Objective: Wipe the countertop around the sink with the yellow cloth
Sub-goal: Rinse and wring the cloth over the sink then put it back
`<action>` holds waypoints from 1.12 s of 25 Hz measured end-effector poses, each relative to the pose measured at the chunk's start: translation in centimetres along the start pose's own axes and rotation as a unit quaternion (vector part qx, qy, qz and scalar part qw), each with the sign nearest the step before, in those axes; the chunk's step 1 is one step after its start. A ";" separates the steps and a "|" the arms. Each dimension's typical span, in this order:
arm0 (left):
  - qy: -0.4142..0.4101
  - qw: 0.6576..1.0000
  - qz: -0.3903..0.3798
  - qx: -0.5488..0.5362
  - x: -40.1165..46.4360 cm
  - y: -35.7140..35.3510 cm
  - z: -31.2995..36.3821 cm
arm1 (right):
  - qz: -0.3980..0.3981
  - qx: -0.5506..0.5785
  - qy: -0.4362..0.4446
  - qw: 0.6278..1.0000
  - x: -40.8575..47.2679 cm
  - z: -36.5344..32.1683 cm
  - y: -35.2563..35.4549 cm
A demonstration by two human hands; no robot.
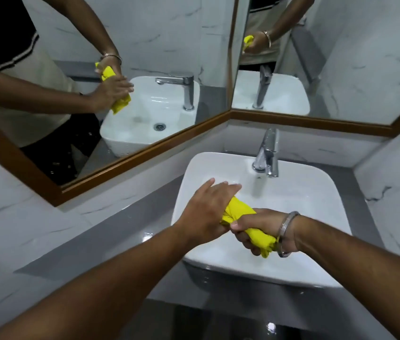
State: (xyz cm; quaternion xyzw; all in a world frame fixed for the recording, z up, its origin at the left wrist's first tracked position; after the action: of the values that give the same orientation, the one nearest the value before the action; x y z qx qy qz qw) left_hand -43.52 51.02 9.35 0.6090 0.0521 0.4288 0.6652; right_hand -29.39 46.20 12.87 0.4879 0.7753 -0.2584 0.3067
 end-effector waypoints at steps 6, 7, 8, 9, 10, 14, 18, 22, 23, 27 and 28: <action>-0.133 0.965 -0.203 0.096 7.4 -7.2 2.8 | -0.021 0.025 -0.091 0.995 1.4 4.7 9.2; -0.120 0.950 -0.273 0.097 7.8 -8.0 3.0 | -0.015 0.024 -0.100 0.995 1.8 5.5 10.0; -0.101 0.932 -0.333 0.107 8.2 -8.9 3.2 | -0.002 0.014 -0.111 0.994 2.2 6.1 10.8; -0.083 0.914 -0.377 0.127 8.5 -9.7 3.4 | 0.016 -0.002 -0.125 0.992 2.6 6.6 11.5; -0.056 0.898 -0.410 0.151 8.7 -10.3 3.5 | 0.035 -0.031 -0.134 0.990 3.3 6.9 12.0; 0.057 0.845 -0.491 0.205 9.1 -12.7 3.9 | 0.132 -0.253 -0.064 0.956 6.2 6.6 13.1; 0.219 0.808 -0.546 0.038 6.8 -14.2 3.6 | 0.203 -0.606 0.166 0.751 8.1 5.9 13.6; 0.414 0.716 -0.498 -0.261 4.2 -15.1 4.6 | 0.207 -0.711 0.394 0.544 9.2 6.1 14.9; 0.463 0.678 -0.462 -0.336 3.7 -15.3 5.2 | 0.194 -0.719 0.417 0.521 9.3 5.8 15.3; 0.573 0.437 -0.352 -0.598 2.4 -16.9 8.4 | 0.190 -0.726 0.449 0.484 9.7 5.0 16.0; 0.570 0.389 -0.331 -0.644 2.3 -17.2 9.2 | 0.197 -0.721 0.454 0.484 9.8 5.0 16.0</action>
State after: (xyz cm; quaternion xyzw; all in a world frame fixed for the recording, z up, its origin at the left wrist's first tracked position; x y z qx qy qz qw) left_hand -27.95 47.32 -1.96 -0.4532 0.3246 0.3270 0.7631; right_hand -16.90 54.79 0.71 0.2853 0.6048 0.7162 0.1997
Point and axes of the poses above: each hand's wrist, its own x-axis towards the middle knuckle, its own y-axis out of the back of the hand, z = x × y, the point moved 3 cm from there along x, towards the middle knuckle, and after that the axes turned 4 degrees about z, right-handed, at the moved point
